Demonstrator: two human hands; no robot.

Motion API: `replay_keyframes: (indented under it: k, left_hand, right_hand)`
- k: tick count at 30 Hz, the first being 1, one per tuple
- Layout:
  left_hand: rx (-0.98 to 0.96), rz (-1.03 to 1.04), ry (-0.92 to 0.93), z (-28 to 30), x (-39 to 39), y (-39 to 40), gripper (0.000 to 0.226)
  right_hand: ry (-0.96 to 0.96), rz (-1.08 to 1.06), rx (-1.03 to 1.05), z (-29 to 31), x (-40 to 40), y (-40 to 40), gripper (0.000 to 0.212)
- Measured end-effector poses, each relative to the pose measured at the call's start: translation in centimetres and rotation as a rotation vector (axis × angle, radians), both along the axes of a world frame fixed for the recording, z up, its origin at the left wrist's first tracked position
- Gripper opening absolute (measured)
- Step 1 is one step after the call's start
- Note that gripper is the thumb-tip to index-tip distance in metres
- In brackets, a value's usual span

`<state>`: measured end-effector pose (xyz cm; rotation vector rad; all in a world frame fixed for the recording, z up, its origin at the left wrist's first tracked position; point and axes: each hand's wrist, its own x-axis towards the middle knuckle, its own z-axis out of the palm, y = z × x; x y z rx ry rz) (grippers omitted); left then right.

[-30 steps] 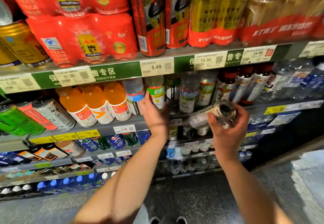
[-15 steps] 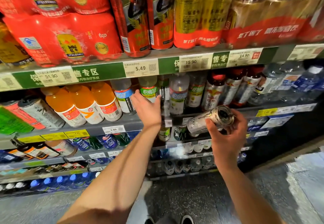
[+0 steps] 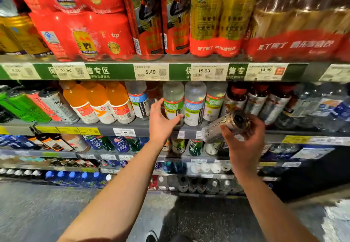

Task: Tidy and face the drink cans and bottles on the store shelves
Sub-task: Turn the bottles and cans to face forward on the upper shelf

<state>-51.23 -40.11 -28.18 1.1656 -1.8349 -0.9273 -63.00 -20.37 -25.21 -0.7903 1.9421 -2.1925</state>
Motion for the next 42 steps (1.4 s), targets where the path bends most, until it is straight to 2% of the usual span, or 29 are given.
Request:
replay_keyframes:
  k: [3, 5, 7, 9, 11, 14, 16, 22, 26, 35, 42]
  left_hand:
    - [-0.012, -0.044, -0.002, 0.0, 0.5, 0.1, 0.086]
    - [-0.041, -0.016, 0.072, -0.2, 1.4, 0.2, 0.076]
    - [-0.071, 0.143, 0.17, -0.3, 2.5, 0.0, 0.058]
    - [-0.082, 0.329, 0.193, -0.4, 3.2, -0.7, 0.05]
    - [-0.061, 0.424, 0.155, -0.4, 3.4, -1.6, 0.057]
    - [-0.026, 0.424, 0.096, -0.4, 2.6, -2.2, 0.078]
    - [-0.017, 0.447, 0.076, -0.2, 2.0, -2.3, 0.085]
    - [-0.007, 0.54, 0.055, 0.1, 1.2, -3.4, 0.076]
    - [-0.018, 0.486, 0.082, -0.2, 1.8, -3.5, 0.066]
    - [0.113, 0.15, 0.128, -1.1, 5.3, -3.4, 0.079]
    - [0.149, 0.001, 0.114, -0.4, 5.7, -2.9, 0.071]
  right_hand:
    - [-0.004, 0.02, 0.01, 0.1, 0.5, -0.4, 0.068]
    - [-0.007, 0.029, 0.017, 0.0, 0.8, -0.6, 0.068]
    - [0.0, 0.034, 0.026, -0.2, 1.0, -0.6, 0.064]
    - [0.014, 0.036, 0.035, -0.4, 1.2, -0.5, 0.063]
    - [0.035, 0.034, 0.05, -0.4, 1.4, -0.5, 0.063]
    - [0.042, 0.028, 0.053, -0.5, 1.9, -0.5, 0.066]
    - [0.046, 0.021, 0.065, -0.7, 2.2, -0.4, 0.068]
    - [0.061, 0.003, 0.099, -1.2, 2.9, 0.1, 0.062]
    - [0.053, -0.012, 0.096, -1.0, 3.0, 0.2, 0.061]
    - [0.001, 0.052, 0.065, -0.3, 3.9, 0.0, 0.062]
    - [-0.019, 0.088, 0.083, -0.3, 5.6, -1.1, 0.061]
